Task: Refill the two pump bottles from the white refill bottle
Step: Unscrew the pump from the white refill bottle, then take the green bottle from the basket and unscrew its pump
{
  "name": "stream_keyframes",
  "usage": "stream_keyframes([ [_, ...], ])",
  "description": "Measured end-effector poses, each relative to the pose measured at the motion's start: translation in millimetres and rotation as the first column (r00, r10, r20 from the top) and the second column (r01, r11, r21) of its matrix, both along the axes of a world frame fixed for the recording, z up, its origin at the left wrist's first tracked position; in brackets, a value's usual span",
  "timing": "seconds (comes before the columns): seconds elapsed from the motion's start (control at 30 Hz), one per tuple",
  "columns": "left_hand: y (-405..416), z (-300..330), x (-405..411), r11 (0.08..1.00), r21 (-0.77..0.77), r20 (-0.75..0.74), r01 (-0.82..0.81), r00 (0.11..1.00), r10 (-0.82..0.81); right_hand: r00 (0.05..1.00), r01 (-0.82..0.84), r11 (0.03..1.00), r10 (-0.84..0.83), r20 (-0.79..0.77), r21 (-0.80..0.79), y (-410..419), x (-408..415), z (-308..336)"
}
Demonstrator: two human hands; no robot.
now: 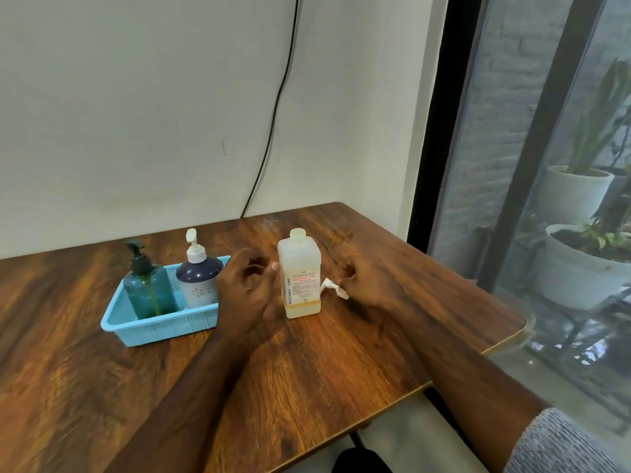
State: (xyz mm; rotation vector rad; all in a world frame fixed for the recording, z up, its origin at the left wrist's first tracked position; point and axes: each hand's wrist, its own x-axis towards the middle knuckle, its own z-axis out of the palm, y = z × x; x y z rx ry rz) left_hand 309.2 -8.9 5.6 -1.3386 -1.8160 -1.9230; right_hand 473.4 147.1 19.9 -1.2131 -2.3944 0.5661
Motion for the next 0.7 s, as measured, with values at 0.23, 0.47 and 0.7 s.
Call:
stream_keyframes([
  [0.23, -30, 18, -4, 0.985, 0.157, -0.129, -0.068, 0.988, 0.088, 0.909, 0.009, 0.985, 0.064, -0.411, 0.171, -27, -6, 29],
  [0.47, -91, 24, -45, 0.964, 0.172, 0.01, -0.205, 0.978, 0.206, 0.762, 0.001, 0.952, 0.198, -0.617, 0.307, -92, -43, 81],
  [0.7, -125, 17, -109, 0.871, 0.228, 0.247, -0.435, 0.891, 0.38, 0.773, -0.223, 0.922, 0.365, -0.519, 0.317, -156, -116, 74],
])
